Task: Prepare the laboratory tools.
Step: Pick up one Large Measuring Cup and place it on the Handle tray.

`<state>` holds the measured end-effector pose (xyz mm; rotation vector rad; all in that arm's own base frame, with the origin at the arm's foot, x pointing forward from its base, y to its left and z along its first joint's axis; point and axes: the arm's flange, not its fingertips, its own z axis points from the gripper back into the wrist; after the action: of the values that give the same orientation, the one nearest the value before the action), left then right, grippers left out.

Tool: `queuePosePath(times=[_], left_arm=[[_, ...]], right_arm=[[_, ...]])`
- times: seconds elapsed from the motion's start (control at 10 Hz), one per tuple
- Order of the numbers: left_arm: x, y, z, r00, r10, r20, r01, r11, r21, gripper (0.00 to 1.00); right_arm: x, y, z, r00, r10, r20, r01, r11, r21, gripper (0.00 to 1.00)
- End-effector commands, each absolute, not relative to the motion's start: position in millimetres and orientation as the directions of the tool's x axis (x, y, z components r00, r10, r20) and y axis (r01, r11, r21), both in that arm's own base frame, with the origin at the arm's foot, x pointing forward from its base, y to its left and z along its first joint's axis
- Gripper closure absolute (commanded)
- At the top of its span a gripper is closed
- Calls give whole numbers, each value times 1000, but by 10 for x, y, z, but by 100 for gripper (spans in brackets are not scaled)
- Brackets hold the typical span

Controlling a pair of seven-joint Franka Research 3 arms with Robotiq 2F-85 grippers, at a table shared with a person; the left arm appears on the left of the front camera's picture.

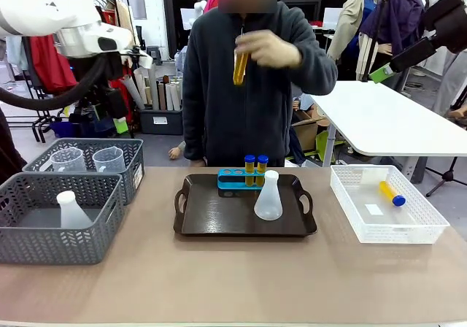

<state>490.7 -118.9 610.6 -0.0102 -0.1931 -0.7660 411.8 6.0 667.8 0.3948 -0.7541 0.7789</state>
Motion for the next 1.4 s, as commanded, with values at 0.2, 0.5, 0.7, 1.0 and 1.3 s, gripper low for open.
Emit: queuePosePath(times=[0.2,0.5,0.7,1.0,1.3], left_arm=[[5738,-892,5844,874,-449,186,464,885,-45,0],[5950,-594,5505,941,-295,164,310,948,-75,0],[5914,-457,5293,969,-199,145,215,972,-99,0],[5828,-462,5145,968,-224,112,238,962,-133,0],[5965,-385,5181,973,-201,109,211,974,-84,0]], right_arm=[[4128,66,6691,462,471,752,-760,647,62,0],[4128,66,6691,462,471,752,-760,647,62,0],[4128,66,6691,462,471,752,-760,647,62,0],[4128,66,6691,462,471,752,-760,647,62,0],[4128,66,6691,462,471,752,-760,647,62,0]])
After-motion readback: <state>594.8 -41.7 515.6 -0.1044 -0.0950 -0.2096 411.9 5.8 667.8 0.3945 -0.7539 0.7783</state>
